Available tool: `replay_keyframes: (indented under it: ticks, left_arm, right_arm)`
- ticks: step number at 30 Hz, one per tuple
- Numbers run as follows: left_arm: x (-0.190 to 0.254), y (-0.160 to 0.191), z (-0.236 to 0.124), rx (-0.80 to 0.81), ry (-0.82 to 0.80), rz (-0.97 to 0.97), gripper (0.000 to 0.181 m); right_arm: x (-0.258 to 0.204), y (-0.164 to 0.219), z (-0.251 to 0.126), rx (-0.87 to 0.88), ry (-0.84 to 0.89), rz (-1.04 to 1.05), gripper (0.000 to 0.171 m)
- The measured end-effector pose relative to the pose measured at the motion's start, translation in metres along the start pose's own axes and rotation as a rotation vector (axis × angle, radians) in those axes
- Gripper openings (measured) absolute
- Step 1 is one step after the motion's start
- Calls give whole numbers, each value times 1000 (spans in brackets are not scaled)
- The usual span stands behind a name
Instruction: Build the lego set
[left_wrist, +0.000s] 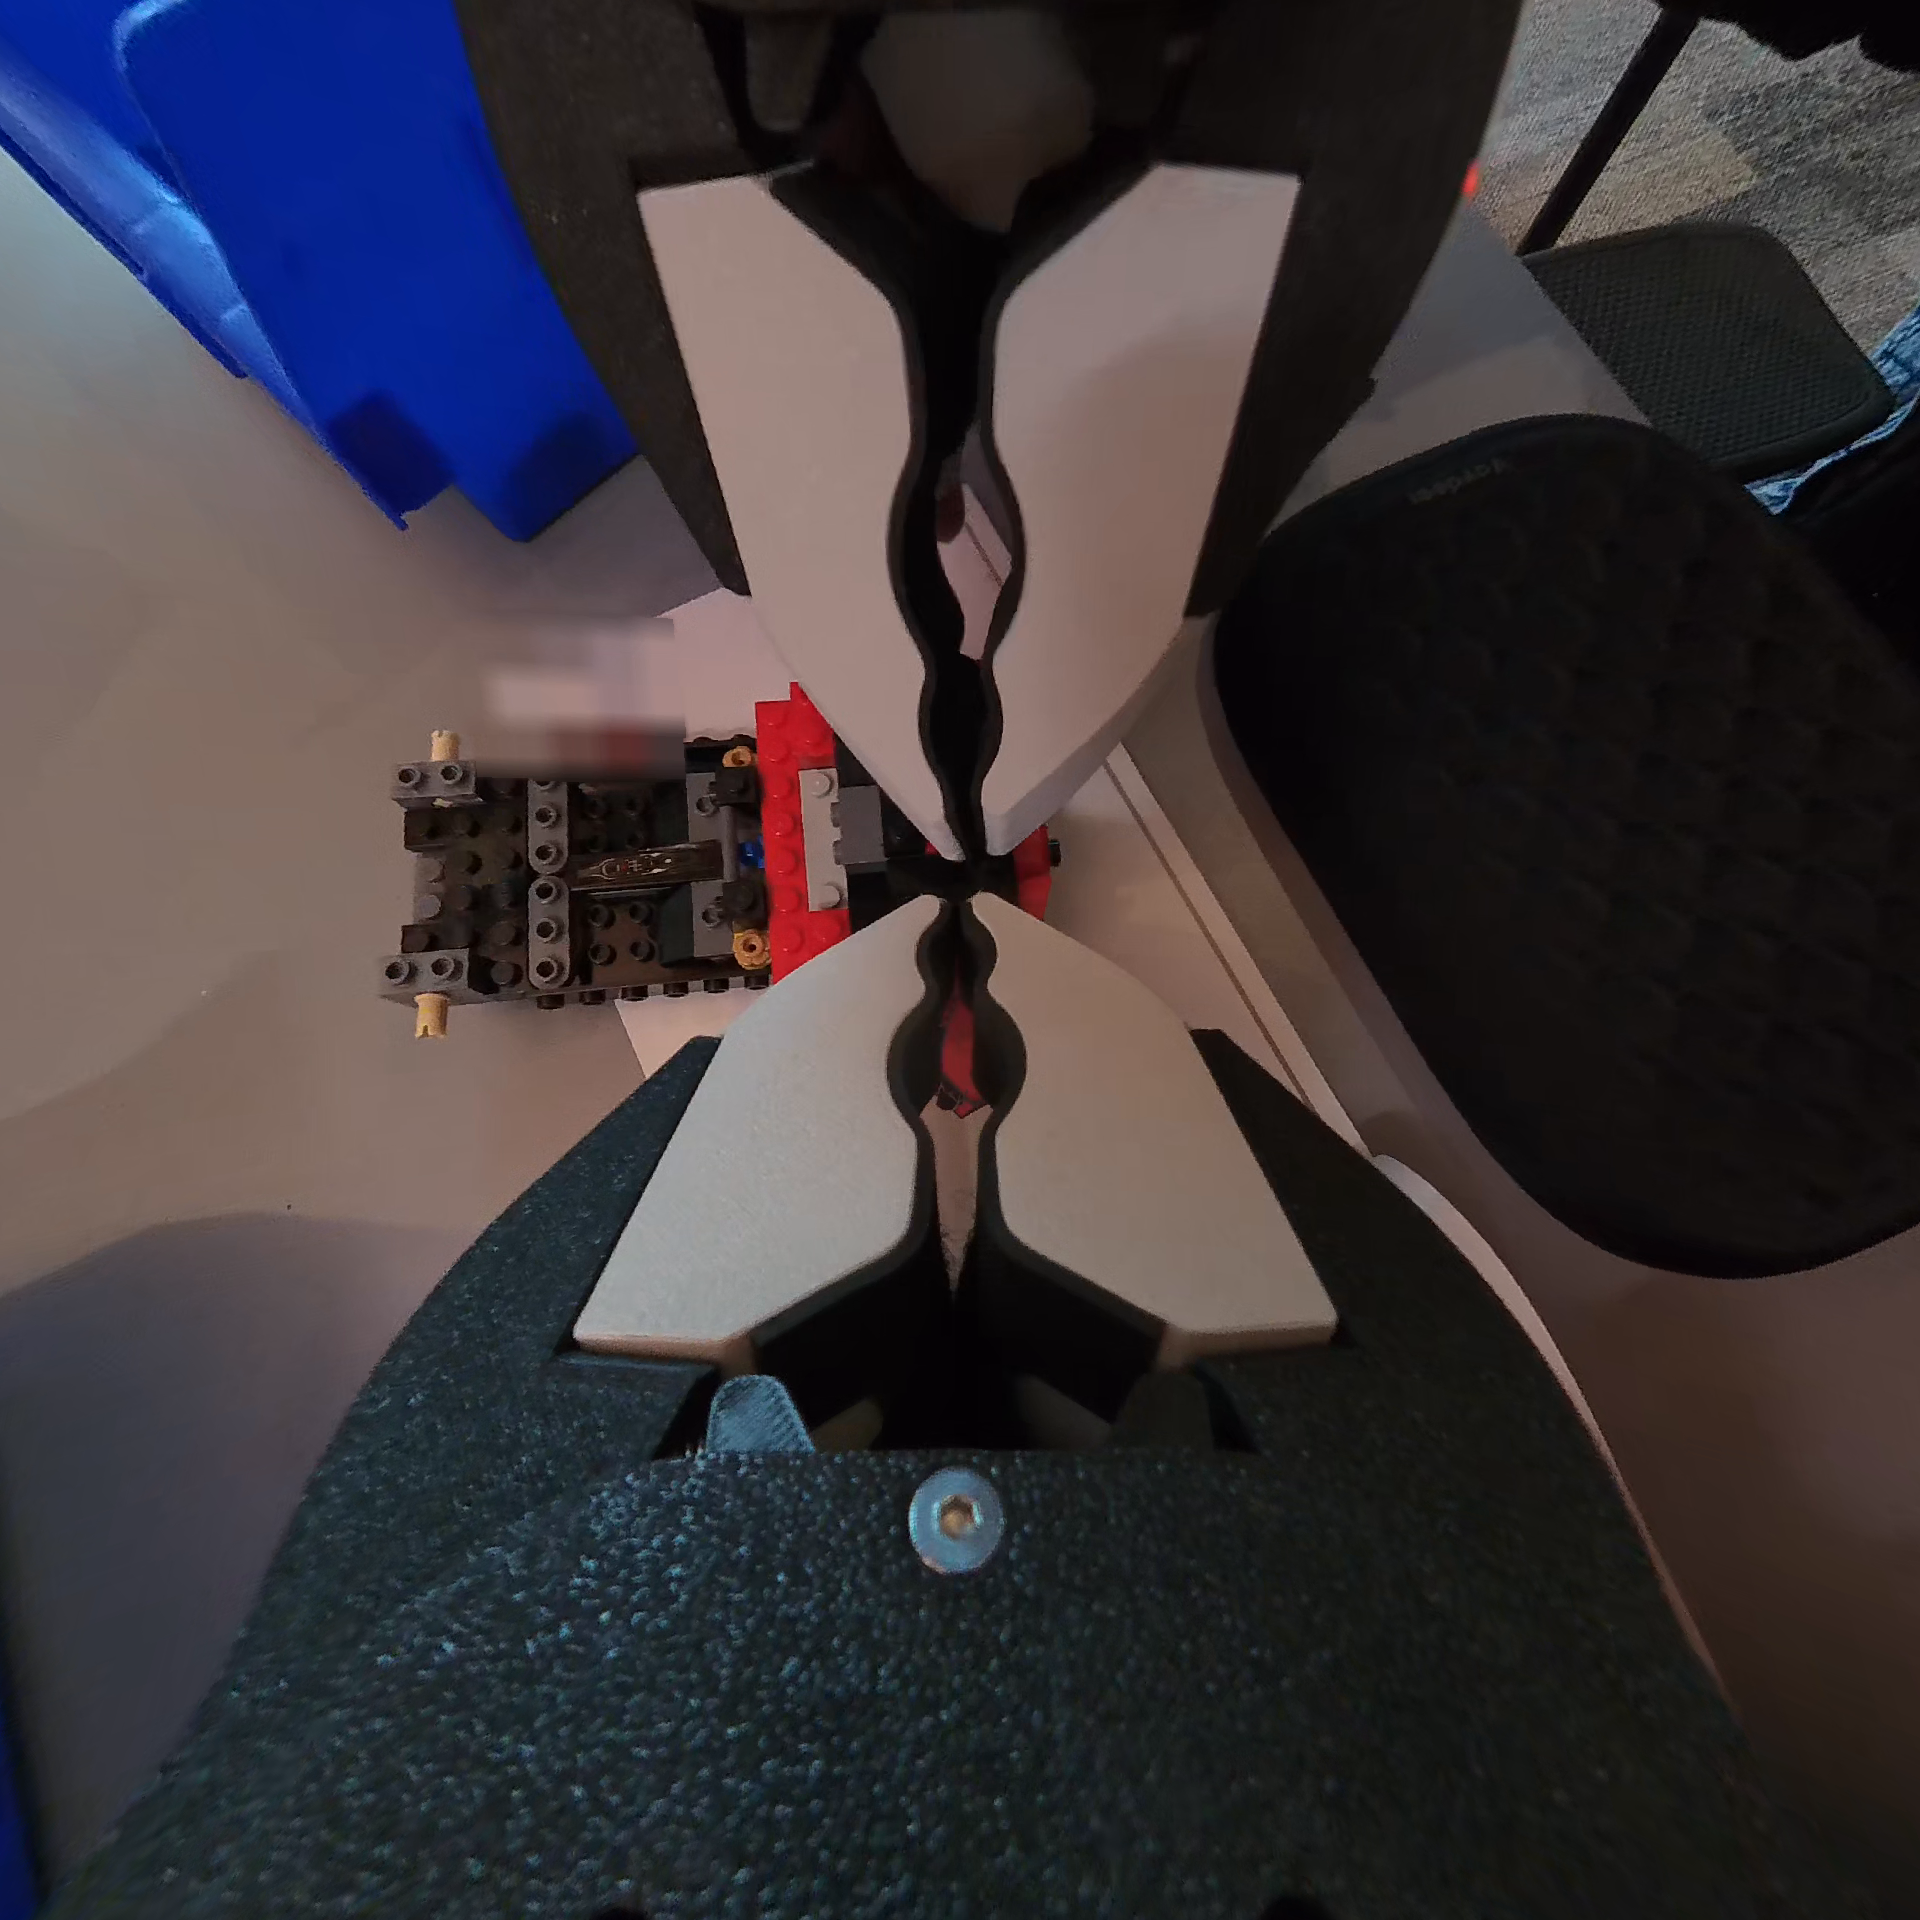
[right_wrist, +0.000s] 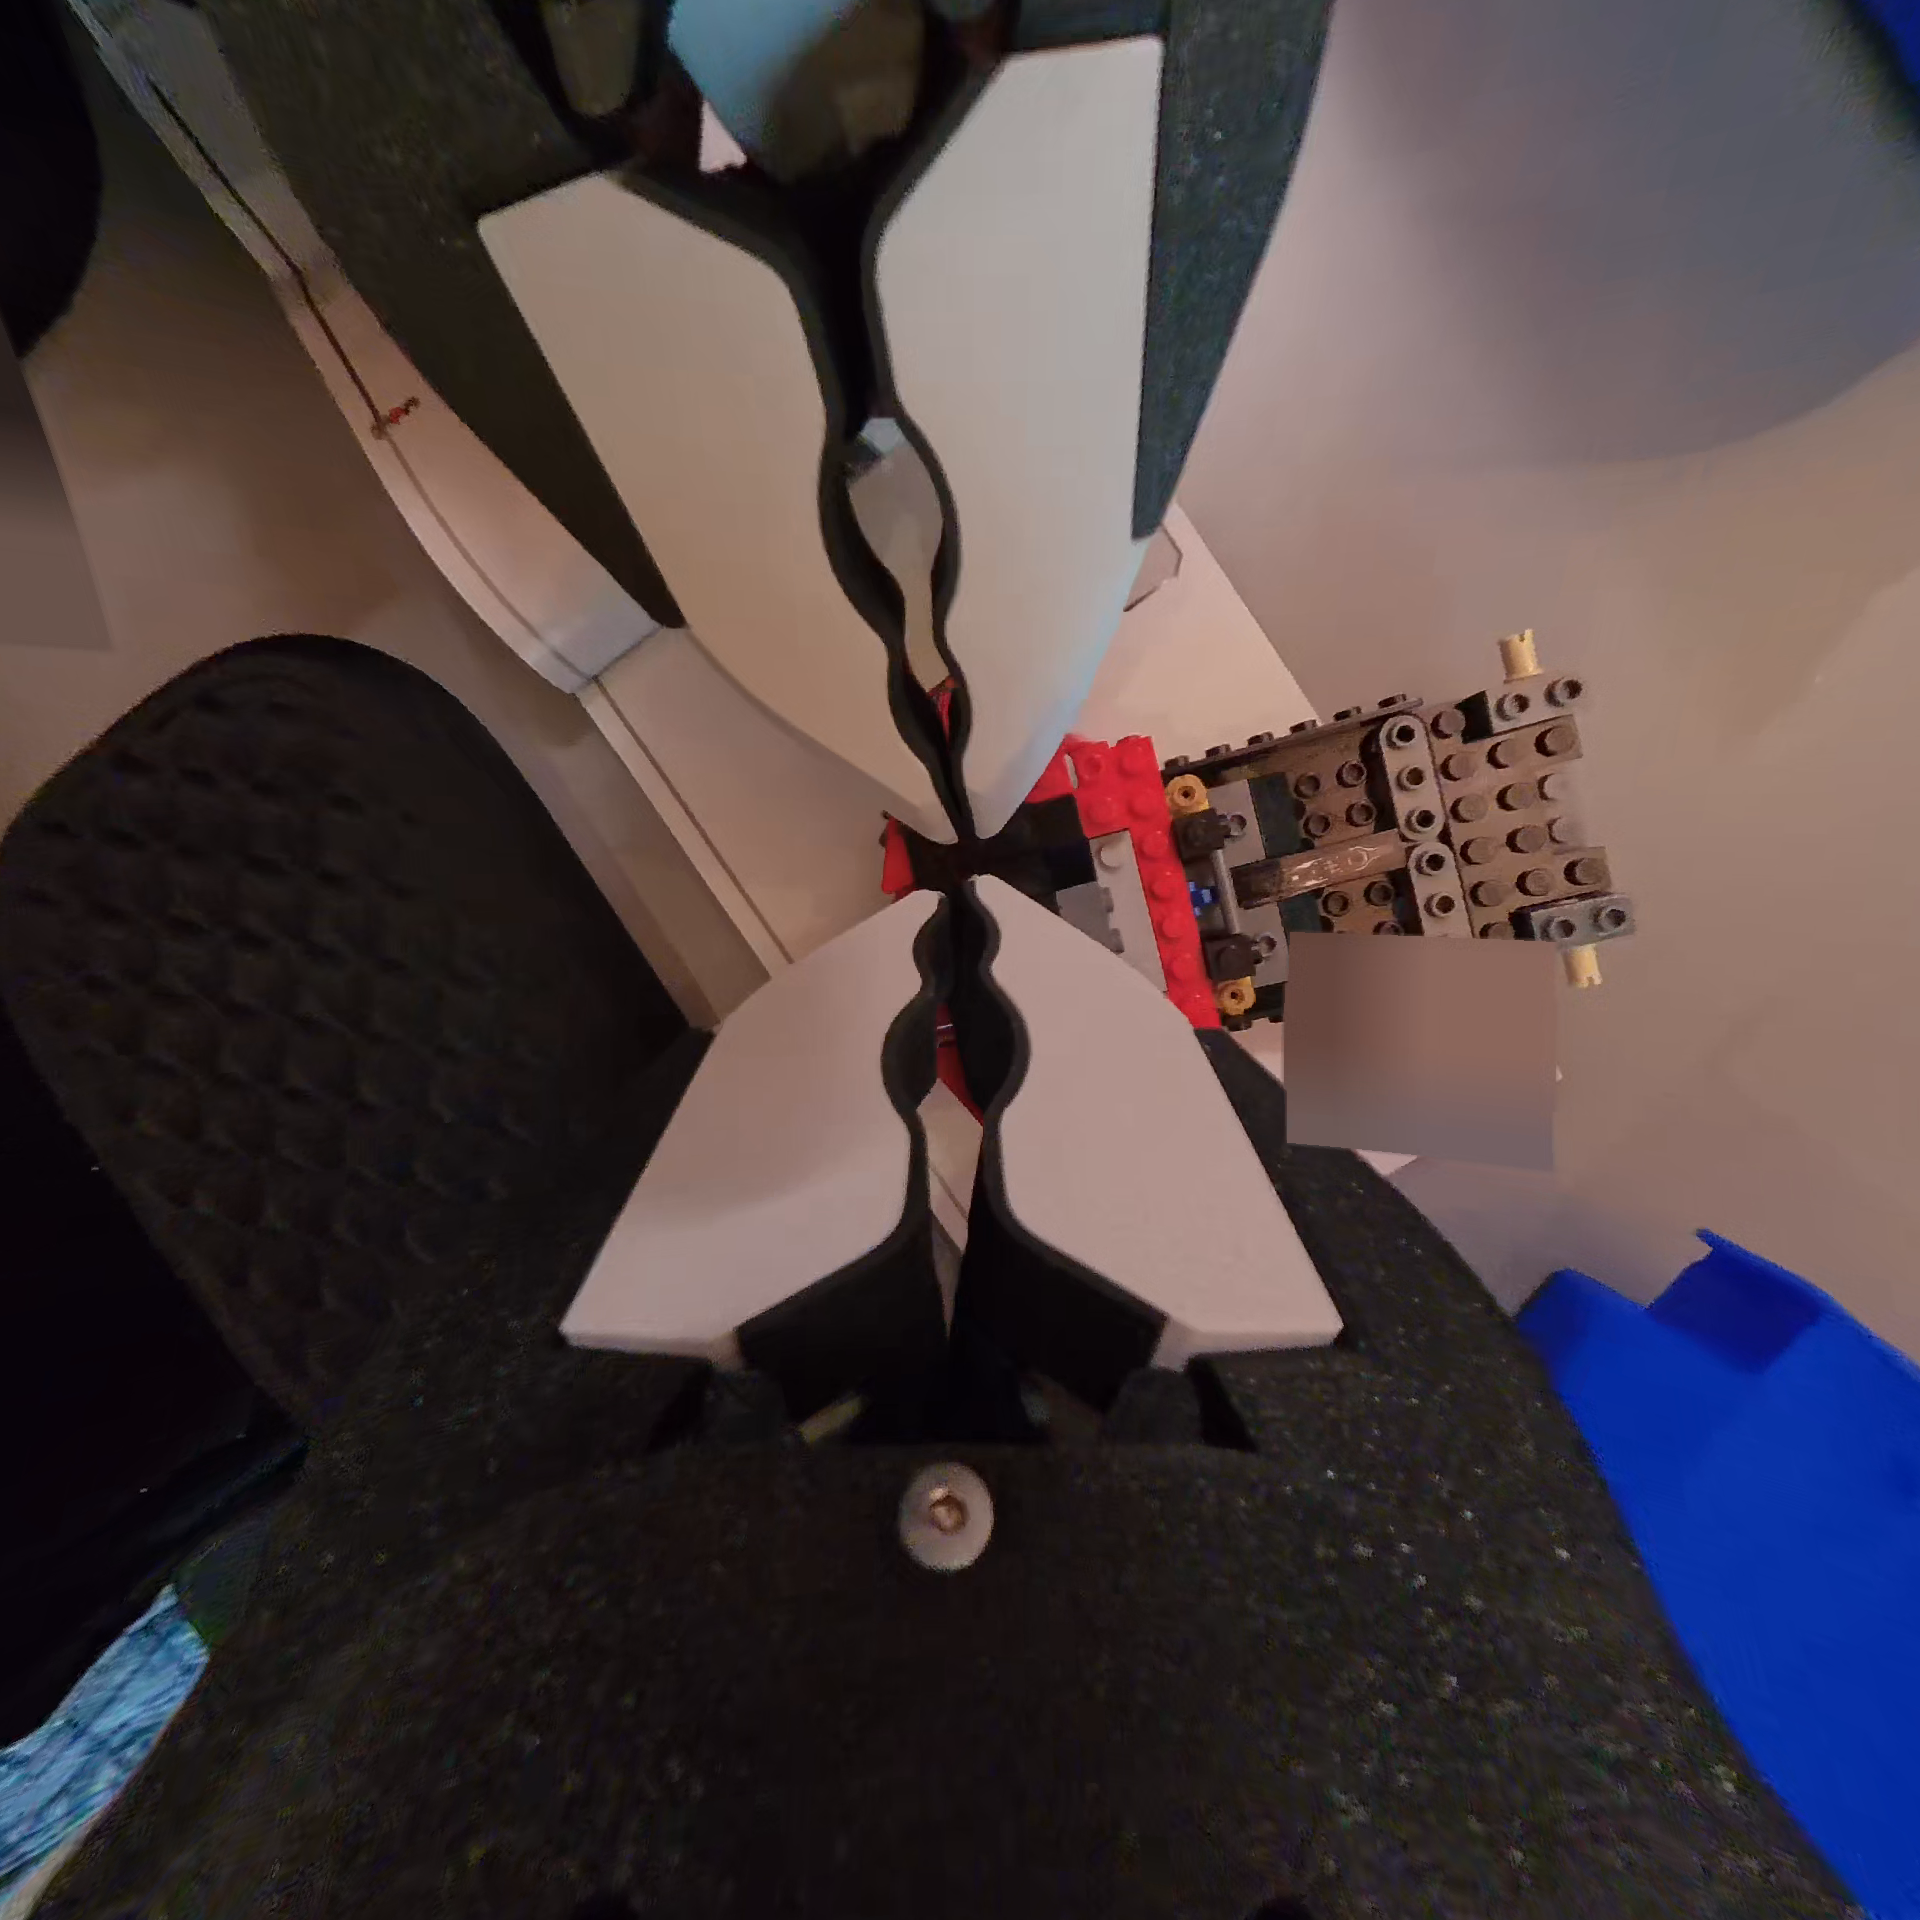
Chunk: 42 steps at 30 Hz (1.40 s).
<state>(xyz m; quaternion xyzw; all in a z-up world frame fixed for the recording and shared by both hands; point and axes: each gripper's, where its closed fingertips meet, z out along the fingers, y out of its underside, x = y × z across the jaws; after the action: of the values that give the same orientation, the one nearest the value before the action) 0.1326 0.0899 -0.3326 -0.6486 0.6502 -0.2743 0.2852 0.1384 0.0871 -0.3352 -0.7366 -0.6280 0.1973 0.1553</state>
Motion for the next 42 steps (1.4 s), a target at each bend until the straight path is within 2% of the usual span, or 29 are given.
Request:
replay_keyframes:
  ticks: [2, 4, 7, 10, 13, 16, 18, 19, 21, 26, 31, 42]
  left_arm:
    - [0, 0, 0, -13, 8, -6, 0]
    - [-1, 1, 2, -38, -2, -9, 0]
    - [-1, 0, 3, -57, 11, -1, 0]
    - [0, 0, 3, -45, 36, -11, 0]
    - [-1, -1, 3, -48, 35, 7, 0]
    - [-1, -1, 3, -53, 33, 21, 0]
    - [0, -5, 2, -35, 42, 20, 0]
    - [1, -7, 1, -22, 48, 18, 0]
    - [2, -13, -3, -1, 56, 18, 1]
    - [-6, -13, -17, 15, -4, 12, 1]
    - [-7, 0, -12, 8, -27, -29, 0]
    - [-8, 0, 1, 2, -28, -25, 0]
  right_arm:
    - [0, 0, 0, 19, -42, 30, 0]
    - [15, 2, 4, 20, 46, 12, 1]
    - [14, 1, 5, -16, 63, -72, 1]
    - [13, 0, 5, 1, -3, -44, 0]
    - [15, -14, -10, 159, -57, 7, 0]
    - [18, -20, -30, 258, -18, 0, 0]
    - [12, -16, -31, 245, -10, -22, 0]
    - [9, -14, -30, 232, -5, -31, 8]
    - [7, -6, -27, 184, 14, -27, 13]
    - [11, 0, -24, 155, 93, -23, 1]
    - [5, 4, -15, 123, 72, -22, 1]
    - [3, 7, -8, 106, 38, -4, 1]
